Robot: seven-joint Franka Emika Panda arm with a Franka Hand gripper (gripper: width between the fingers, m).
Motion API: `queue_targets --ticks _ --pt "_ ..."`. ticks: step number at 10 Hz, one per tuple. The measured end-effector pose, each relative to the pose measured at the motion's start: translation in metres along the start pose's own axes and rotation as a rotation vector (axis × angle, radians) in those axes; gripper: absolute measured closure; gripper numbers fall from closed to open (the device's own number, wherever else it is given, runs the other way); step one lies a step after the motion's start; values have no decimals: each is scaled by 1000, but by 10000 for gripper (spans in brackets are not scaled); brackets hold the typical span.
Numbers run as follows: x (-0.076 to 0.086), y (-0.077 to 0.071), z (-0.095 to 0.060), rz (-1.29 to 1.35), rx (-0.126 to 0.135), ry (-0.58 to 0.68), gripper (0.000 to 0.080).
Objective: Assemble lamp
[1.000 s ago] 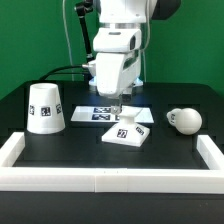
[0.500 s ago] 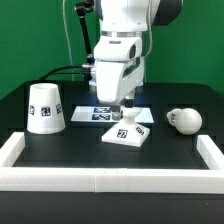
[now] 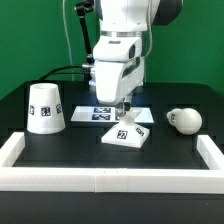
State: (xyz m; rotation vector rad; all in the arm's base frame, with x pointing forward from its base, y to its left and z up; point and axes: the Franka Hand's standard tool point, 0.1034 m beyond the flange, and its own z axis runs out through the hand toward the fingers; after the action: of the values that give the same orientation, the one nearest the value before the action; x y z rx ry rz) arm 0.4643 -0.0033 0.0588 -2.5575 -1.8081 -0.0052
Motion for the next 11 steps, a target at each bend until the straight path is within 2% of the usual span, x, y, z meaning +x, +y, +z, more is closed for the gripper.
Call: queue_targets --ticks 1,2,4,6,8,9,10,11 --pt "0 1 -1 0 -5 2 699" --pt "0 1 -1 1 -4 1 769" --pt "0 1 -1 1 -4 1 793" --pt "0 1 -2 0 -4 1 797" --pt "1 0 -13 -6 -19 3 797" --pt "1 -4 -16 -9 -22 2 704" --pt "-2 -11 -17 -18 -21 0 567" --pt "-2 -13 -17 -19 -20 0 567"
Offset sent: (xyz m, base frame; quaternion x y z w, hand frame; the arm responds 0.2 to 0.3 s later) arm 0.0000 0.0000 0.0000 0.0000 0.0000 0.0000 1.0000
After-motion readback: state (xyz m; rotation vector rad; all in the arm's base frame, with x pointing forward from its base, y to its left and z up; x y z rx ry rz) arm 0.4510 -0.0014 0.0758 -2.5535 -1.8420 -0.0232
